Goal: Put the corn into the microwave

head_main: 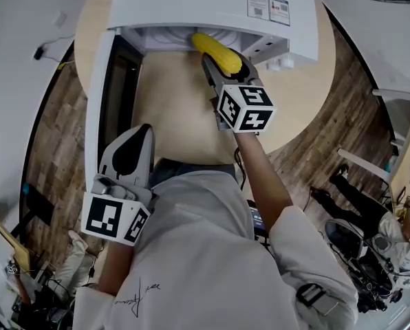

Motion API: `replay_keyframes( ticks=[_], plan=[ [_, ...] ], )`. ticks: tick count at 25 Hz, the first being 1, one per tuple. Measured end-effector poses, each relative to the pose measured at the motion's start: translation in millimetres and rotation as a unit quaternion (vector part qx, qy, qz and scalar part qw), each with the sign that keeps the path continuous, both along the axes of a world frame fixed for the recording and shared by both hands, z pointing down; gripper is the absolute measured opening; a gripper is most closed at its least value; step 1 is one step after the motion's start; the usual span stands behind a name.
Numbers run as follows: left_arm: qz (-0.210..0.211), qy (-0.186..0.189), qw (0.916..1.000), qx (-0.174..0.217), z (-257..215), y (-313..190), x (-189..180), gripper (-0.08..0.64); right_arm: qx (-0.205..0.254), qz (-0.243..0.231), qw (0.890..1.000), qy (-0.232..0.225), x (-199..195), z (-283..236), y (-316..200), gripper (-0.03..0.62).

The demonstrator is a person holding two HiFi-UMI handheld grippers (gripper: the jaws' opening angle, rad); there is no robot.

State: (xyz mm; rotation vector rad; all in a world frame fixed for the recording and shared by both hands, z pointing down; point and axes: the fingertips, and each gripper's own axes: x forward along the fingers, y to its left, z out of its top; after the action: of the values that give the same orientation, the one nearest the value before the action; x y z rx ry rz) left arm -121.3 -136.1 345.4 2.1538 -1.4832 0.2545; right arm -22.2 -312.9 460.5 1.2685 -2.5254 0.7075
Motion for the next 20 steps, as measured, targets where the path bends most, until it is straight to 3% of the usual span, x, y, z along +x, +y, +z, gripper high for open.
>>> replay_keyframes(
  ticks=[20],
  plan=[
    [-0.014,-0.009,0.9998,-0.012,3.5,-2.1,-11.1,-0.008,0.024,0.018,0.999,0.036,-18.8,21.5,-45.1,0.259]
  ],
)
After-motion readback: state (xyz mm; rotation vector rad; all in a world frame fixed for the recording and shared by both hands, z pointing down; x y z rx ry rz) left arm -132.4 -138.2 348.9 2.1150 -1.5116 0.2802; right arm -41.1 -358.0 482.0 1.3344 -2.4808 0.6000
